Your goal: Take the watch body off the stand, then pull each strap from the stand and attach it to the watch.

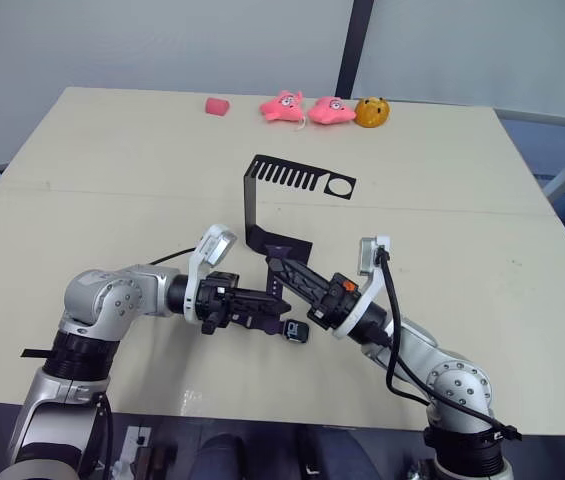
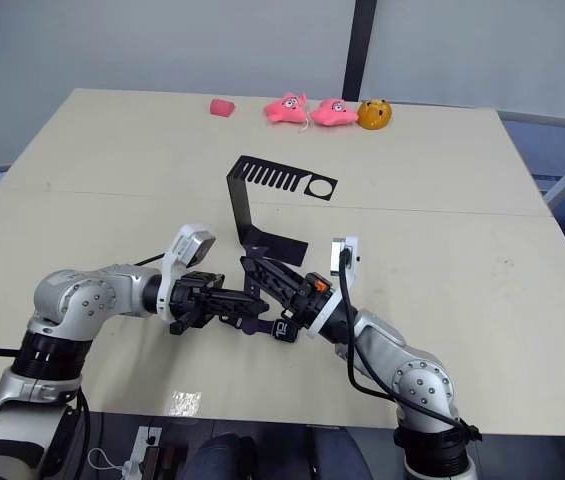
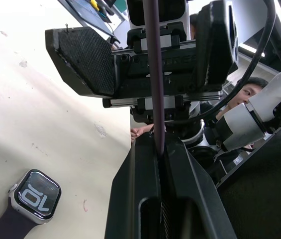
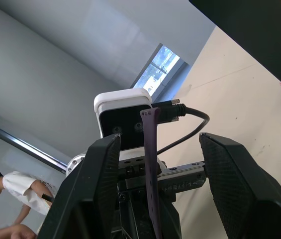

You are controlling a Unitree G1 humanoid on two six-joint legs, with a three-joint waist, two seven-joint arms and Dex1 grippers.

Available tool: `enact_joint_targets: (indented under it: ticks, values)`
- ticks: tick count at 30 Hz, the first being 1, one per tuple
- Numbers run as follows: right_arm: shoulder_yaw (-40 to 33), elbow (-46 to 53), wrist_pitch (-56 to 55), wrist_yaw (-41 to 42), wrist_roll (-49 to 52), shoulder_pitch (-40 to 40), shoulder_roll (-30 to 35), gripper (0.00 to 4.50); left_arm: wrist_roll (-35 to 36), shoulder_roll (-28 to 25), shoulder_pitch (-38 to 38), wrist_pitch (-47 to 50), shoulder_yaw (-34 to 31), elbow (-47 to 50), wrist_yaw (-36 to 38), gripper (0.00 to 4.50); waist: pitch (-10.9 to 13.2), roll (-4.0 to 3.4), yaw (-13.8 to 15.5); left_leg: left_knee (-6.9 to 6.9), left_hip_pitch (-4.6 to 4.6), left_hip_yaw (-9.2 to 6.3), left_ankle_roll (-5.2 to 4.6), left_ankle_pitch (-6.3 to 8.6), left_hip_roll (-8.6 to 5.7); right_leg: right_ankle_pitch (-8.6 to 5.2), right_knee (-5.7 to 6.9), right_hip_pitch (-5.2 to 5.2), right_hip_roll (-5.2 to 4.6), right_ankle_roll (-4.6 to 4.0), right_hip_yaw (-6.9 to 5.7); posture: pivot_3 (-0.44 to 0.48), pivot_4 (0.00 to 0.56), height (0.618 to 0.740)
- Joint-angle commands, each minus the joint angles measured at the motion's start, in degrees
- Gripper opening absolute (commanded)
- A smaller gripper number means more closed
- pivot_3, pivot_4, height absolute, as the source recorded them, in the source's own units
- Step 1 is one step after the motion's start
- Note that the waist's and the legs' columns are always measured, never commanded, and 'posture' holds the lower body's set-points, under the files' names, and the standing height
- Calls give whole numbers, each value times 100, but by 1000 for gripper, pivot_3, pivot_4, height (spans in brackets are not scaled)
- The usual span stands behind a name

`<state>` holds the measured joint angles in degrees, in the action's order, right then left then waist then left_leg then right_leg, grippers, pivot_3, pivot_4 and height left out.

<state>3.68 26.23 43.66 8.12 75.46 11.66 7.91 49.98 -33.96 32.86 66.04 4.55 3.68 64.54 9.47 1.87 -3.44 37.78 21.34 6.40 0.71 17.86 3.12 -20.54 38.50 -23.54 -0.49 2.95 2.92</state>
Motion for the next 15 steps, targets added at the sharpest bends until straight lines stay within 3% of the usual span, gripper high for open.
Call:
enact_joint_targets:
  ticks: [1,3,6,7,15]
  values:
    - [-85,63,-98,146,44,1,-51,2421,31,-22,-19,-61,-82,75,12,0,0,0,0,0,0,0,0,0,0,0,0,0,0,0,0,0,150,740]
    - [-90,55,-93,158,44,7,-48,1842,23,-19,-31,-68,-73,81,5,0,0,0,0,0,0,0,0,0,0,0,0,0,0,0,0,0,150,740]
    - [-94,40,-82,165,59,18,-50,357,22,-12,-47,-68,-64,101,-11,0,0,0,0,0,0,0,0,0,0,0,-1,0,0,0,0,0,150,740]
    - [-92,34,-78,170,63,19,-49,58,22,-8,-50,-67,-63,108,-16,0,0,0,-1,0,0,0,0,0,0,0,0,0,0,0,0,0,150,740]
    - [-89,89,-109,304,163,-12,-111,58,-13,-46,-125,-130,-15,172,22,0,0,0,-1,-1,0,-1,0,0,0,0,-1,0,0,0,0,0,150,740]
